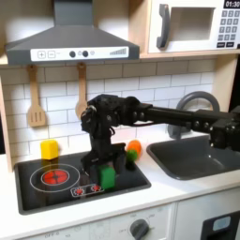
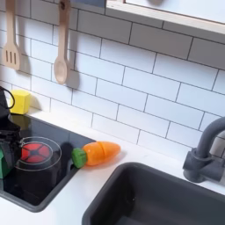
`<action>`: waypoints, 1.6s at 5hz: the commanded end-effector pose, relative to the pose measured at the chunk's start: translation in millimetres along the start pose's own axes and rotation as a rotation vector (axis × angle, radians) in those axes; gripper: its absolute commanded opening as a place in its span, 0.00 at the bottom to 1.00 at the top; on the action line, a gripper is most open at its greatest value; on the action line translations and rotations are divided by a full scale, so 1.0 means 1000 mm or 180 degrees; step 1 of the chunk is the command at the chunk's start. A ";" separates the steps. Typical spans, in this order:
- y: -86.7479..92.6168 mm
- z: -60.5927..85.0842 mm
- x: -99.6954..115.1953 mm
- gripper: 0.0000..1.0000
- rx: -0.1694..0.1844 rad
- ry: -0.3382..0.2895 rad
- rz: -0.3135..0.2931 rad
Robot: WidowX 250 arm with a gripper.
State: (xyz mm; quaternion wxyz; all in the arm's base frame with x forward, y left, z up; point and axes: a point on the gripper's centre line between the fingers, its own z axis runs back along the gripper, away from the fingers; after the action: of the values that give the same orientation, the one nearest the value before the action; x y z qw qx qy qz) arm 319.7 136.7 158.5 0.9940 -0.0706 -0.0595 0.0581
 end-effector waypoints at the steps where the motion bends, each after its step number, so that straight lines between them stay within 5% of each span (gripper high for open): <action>1: -0.002 0.006 0.002 1.00 0.0092 -0.0080 -0.0109; 3: -0.001 0.015 0.004 1.00 0.0168 -0.0203 -0.0112; 5: -0.005 0.007 0.003 1.00 0.0081 -0.0082 -0.0134; 8: -0.002 0.007 0.004 1.00 0.0170 -0.0102 -0.0095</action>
State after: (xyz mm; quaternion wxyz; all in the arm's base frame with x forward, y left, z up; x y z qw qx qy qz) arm 322.6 135.0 165.3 0.9953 -0.0428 -0.0739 0.0454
